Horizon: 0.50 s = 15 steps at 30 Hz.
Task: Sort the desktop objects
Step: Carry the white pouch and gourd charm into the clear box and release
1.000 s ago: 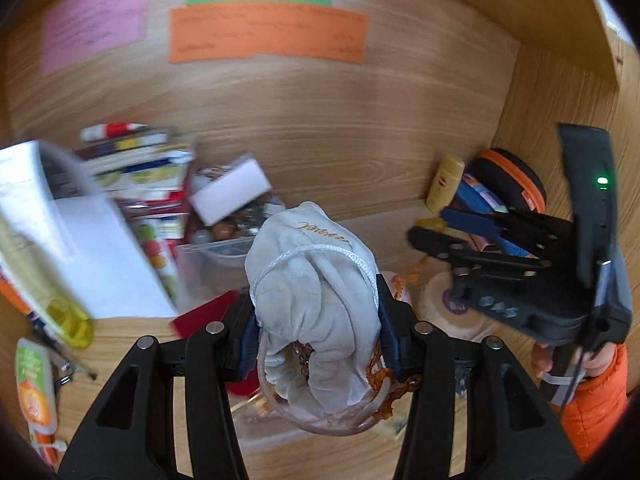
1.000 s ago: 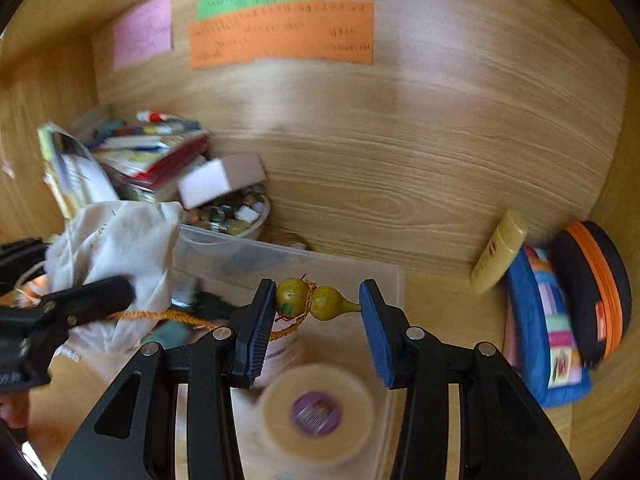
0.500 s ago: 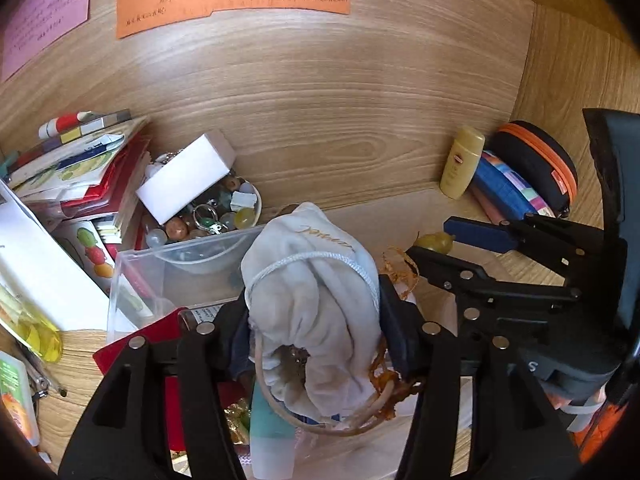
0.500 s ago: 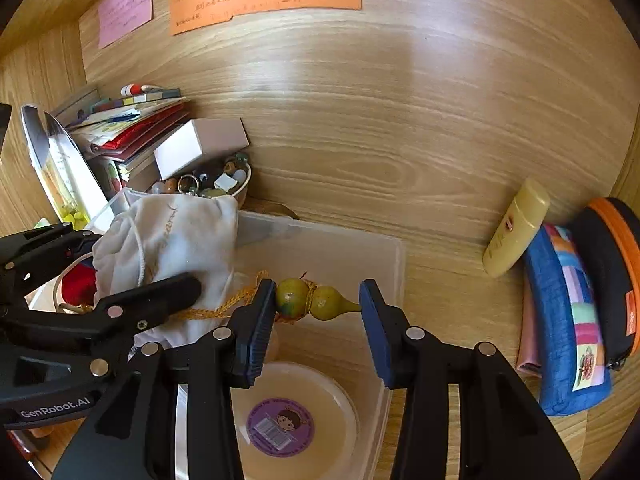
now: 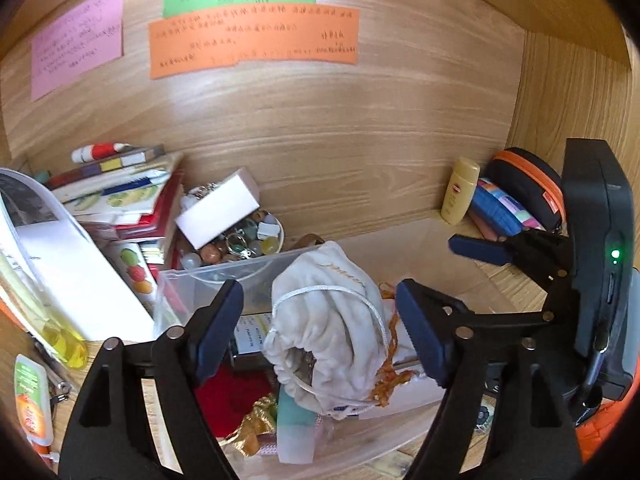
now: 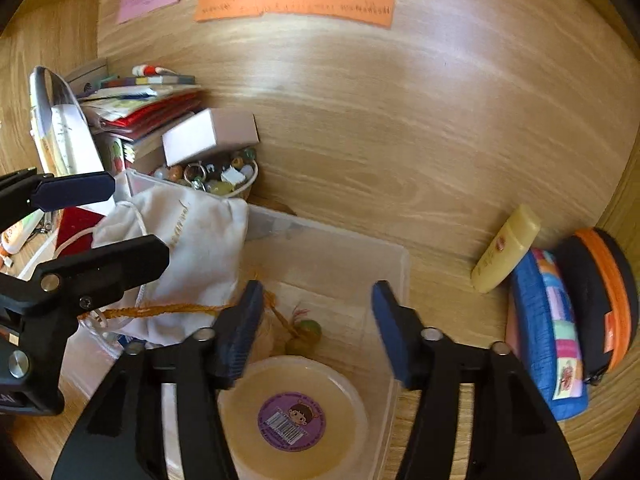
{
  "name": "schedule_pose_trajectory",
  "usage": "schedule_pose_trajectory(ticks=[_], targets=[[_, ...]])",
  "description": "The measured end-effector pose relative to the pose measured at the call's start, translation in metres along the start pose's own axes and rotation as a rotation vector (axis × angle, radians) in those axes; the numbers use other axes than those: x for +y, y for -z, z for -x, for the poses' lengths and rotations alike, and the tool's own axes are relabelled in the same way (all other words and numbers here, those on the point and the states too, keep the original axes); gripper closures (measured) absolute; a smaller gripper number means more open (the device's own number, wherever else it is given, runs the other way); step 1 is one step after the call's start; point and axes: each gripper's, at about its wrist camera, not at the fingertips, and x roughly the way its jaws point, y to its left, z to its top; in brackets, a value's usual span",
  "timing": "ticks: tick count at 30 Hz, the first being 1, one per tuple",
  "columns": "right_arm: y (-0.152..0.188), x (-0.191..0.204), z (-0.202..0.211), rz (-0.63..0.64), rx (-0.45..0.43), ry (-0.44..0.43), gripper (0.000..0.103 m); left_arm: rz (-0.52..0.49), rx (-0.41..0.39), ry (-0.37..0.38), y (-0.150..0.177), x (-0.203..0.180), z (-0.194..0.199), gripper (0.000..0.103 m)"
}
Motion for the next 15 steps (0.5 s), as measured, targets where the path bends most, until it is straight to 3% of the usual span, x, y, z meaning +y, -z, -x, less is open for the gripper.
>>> schedule_pose_trajectory(ticks=[2, 6, 8, 12, 15], targets=[[-0.002, 0.001, 0.007, 0.002, -0.025, 0.006, 0.036, -0.005, -0.017, -0.009, -0.001, 0.000, 0.009, 0.016], [-0.009, 0.000, 0.023, -0.005, -0.063, 0.003, 0.029, -0.021, -0.050, -0.046, -0.001, -0.002, 0.025, 0.009], [-0.012, 0.000, 0.035, -0.009, -0.084, 0.006, 0.020, -0.029, -0.055, -0.065, -0.001, -0.002, 0.032, 0.005], [-0.012, 0.001, 0.058, 0.000, -0.113, -0.024, 0.019, -0.032, -0.068, -0.094, 0.004, 0.000, 0.049, 0.004], [-0.005, 0.002, 0.072, 0.006, -0.107, -0.040, 0.013, -0.038, -0.078, -0.093, 0.010, 0.000, 0.063, 0.002]])
